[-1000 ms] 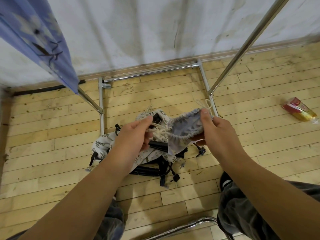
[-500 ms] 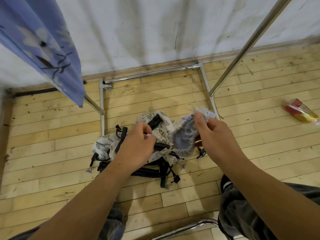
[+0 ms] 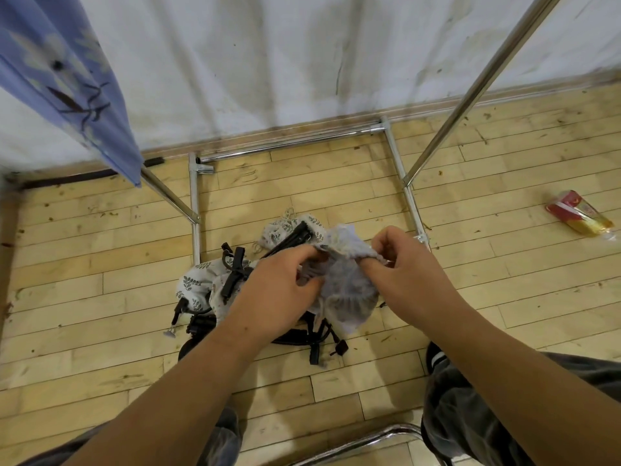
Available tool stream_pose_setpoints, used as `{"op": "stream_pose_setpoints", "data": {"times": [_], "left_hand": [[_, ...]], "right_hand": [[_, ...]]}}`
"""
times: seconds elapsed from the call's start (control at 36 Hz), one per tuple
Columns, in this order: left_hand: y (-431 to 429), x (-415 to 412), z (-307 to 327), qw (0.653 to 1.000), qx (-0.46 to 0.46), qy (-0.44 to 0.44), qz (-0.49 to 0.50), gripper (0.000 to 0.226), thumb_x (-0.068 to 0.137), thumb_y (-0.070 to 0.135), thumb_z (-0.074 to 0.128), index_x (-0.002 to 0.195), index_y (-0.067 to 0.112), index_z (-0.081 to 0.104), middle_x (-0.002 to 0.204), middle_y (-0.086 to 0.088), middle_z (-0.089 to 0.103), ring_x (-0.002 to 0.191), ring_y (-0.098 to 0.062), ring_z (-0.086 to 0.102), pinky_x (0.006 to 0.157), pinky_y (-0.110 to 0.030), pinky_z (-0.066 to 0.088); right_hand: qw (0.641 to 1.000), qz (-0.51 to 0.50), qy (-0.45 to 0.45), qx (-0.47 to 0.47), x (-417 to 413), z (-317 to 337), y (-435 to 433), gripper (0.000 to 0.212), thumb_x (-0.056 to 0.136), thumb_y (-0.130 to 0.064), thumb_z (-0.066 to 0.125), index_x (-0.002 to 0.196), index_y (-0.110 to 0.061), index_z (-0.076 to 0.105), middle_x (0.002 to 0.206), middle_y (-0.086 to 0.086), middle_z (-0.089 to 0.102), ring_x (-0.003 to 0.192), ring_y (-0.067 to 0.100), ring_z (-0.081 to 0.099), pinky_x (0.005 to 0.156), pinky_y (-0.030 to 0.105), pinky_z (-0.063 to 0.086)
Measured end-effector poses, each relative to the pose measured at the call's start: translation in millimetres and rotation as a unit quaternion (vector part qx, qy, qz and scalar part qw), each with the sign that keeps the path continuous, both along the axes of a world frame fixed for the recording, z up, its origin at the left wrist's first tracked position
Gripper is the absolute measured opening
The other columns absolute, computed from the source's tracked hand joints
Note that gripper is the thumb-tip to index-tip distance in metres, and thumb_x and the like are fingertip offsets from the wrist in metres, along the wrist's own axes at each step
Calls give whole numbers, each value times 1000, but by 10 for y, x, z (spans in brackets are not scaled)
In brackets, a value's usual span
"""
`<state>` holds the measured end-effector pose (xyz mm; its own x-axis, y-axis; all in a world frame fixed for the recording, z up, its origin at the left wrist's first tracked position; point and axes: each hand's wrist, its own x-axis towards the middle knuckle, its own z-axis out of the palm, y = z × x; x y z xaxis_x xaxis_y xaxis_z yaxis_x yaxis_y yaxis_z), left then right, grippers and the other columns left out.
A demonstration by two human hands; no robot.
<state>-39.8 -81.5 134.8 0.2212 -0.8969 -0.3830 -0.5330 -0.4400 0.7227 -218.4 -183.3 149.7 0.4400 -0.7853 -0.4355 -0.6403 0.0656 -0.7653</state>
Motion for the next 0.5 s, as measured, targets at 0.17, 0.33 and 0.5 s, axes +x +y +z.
{"op": "stream_pose_setpoints", "data": {"times": [0.17, 0.33, 0.5], "left_hand": [[40, 56, -137, 998, 47, -43, -19, 64, 89, 28, 75, 141, 45, 41, 133, 11, 51, 100, -9, 65, 85, -30, 57], [100, 59, -184, 992, 92, -63, -55, 87, 88, 40, 76, 149, 45, 15, 139, 3, 39, 115, -18, 57, 93, -38, 55], [56, 45, -131, 997, 63, 2, -40, 85, 83, 24, 80, 144, 44, 25, 127, 14, 52, 107, -4, 62, 83, -21, 57]], "right_hand": [[999, -21, 7, -24, -49, -45, -44, 15, 100, -24, 64, 90, -25, 54, 75, -1, 61, 54, 10, 52, 44, 19, 43], [999, -20, 18, -43, -80, -97, -70, 18, 102, -12, 58, 95, -28, 58, 82, -2, 64, 57, 12, 55, 47, 20, 43], [998, -1, 42, -55, -81, -96, -64, 14, 102, -12, 59, 100, -26, 61, 84, -1, 65, 61, 15, 56, 50, 25, 48]]}}
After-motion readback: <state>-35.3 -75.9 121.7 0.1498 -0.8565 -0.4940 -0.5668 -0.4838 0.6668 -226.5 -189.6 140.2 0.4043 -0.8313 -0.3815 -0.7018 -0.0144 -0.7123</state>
